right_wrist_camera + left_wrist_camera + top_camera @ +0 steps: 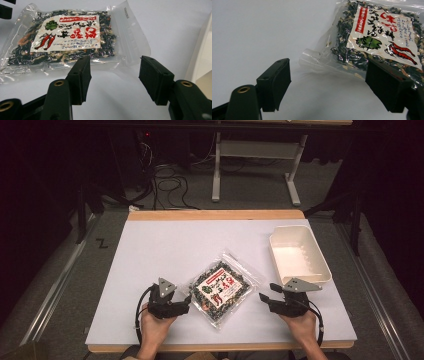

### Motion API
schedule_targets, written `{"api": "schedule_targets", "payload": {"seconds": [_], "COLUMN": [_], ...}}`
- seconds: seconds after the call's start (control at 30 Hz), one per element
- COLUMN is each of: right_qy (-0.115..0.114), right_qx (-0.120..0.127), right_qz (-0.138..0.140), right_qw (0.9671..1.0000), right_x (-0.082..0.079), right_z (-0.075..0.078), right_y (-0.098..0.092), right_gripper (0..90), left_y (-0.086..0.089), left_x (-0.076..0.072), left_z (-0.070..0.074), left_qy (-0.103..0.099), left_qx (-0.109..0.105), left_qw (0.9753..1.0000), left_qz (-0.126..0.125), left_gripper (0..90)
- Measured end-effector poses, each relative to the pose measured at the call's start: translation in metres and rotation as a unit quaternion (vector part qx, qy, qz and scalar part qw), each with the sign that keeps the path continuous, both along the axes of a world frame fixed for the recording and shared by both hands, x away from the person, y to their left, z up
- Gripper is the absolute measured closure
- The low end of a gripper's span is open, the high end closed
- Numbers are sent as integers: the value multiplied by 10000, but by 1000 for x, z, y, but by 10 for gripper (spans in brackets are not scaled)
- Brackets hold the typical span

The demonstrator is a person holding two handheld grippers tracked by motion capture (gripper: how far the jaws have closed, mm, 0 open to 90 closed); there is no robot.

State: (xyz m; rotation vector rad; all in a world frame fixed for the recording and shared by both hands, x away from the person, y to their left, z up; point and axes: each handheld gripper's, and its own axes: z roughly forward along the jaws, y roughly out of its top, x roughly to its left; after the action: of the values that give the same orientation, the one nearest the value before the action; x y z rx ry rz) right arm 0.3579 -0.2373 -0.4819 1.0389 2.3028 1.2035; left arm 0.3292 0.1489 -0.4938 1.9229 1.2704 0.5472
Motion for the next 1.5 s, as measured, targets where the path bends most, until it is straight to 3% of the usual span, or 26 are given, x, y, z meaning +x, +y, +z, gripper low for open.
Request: {"api": "schedule_targets", "payload": {"seconds": [0.37,0.87,1.03,1.23,1.33,1.5], "right_qy": [-6,-79,-74,-70,12,104], "right_qx": [-91,-194,-75,-72,-48,-21], "right_qz": [25,62,27,33,10,-43], "right_qw": [10000,9998,9999,9999,10000,9999], "right_x": [0,1,3,9,18,32], "right_z": [-3,-1,3,8,8,8], "right_y": [1,3,4,9,13,21], "right_gripper": [430,426,429,425,425,420], "left_y": [-1,-2,-4,-7,-6,-3], "left_x": [-1,-5,-4,-2,3,5], "left_z": [1,6,7,5,1,0], "left_qy": [56,-51,-75,47,176,206], "left_qx": [-70,-209,-136,-53,-6,-37], "left_qw": [9999,9997,9998,9999,9998,9998], "left_qz": [-59,-62,-134,-143,-77,4], "left_gripper": [207,182,183,182,182,186]}}
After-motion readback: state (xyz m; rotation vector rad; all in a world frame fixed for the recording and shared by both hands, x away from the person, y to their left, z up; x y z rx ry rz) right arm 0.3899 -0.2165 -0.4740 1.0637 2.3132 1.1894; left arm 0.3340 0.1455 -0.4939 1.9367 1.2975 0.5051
